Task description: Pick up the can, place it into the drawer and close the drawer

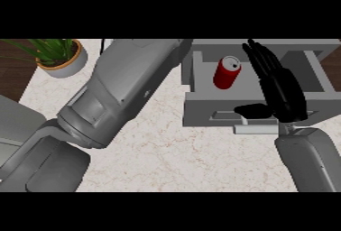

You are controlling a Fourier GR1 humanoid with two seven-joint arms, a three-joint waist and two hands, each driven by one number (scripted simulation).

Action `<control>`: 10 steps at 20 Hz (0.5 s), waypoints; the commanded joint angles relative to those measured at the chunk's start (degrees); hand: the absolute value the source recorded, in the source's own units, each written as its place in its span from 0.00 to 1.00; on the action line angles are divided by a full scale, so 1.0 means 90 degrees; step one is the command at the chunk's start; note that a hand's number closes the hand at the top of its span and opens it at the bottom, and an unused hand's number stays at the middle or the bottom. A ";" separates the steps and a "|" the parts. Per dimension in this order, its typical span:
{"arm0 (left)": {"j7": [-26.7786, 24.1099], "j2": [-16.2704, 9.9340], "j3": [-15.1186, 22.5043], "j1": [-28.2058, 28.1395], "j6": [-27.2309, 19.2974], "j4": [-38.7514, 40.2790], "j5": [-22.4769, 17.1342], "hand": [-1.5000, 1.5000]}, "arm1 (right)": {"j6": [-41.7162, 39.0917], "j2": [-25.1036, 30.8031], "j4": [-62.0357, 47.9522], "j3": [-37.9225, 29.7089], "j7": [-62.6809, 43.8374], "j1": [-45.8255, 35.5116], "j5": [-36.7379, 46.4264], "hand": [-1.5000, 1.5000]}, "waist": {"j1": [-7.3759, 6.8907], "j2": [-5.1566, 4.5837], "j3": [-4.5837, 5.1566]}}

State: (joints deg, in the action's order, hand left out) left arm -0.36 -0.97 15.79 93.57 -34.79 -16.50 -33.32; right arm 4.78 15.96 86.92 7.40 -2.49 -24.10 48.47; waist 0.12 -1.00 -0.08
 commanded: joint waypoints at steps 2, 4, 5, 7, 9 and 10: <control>-0.0125 -0.0299 -0.0134 -0.0285 0.0320 -0.0123 0.0028 0.00 | 0.0985 -0.0335 -0.1648 0.0053 0.0519 -0.0451 0.0596 0.00 | -0.0105 0.0018 0.0000; -0.0051 -0.0171 -0.0116 -0.0080 -0.0022 0.0038 0.0145 0.00 | 0.1109 -0.0560 -0.2181 0.0097 0.0394 -0.1042 0.0807 0.00 | -0.0065 0.0003 -0.0002; 0.0408 -0.0367 -0.0085 0.0134 0.0058 -0.0178 0.0131 0.00 | 0.1089 -0.0421 -0.2624 -0.0131 0.0468 -0.1334 0.0751 0.00 | -0.0210 0.0046 0.0001; 0.0429 -0.0730 -0.0130 -0.0149 0.0416 -0.0126 0.0171 0.00 | 0.1347 -0.0597 -0.2781 -0.0101 0.0433 -0.1406 0.0886 0.00 | -0.0108 0.0051 0.0003; 0.0406 -0.0442 -0.0115 -0.0108 0.0142 -0.0261 0.0188 0.00 | 0.2044 -0.0762 -0.3748 -0.0192 0.0492 -0.1795 0.1235 0.00 | -0.0236 0.0021 0.0000; 0.0451 -0.0553 -0.0029 -0.0348 0.0240 -0.0481 0.0226 0.00 | 0.2248 -0.0611 -0.4014 -0.0440 0.0674 -0.1832 0.1110 0.00 | -0.0376 0.0060 0.0002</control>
State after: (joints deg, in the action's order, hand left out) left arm 2.39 -4.87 15.02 92.22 -33.31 -18.66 -31.92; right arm 18.68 11.06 60.43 5.83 1.83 -36.52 56.64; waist -1.78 -0.65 -0.06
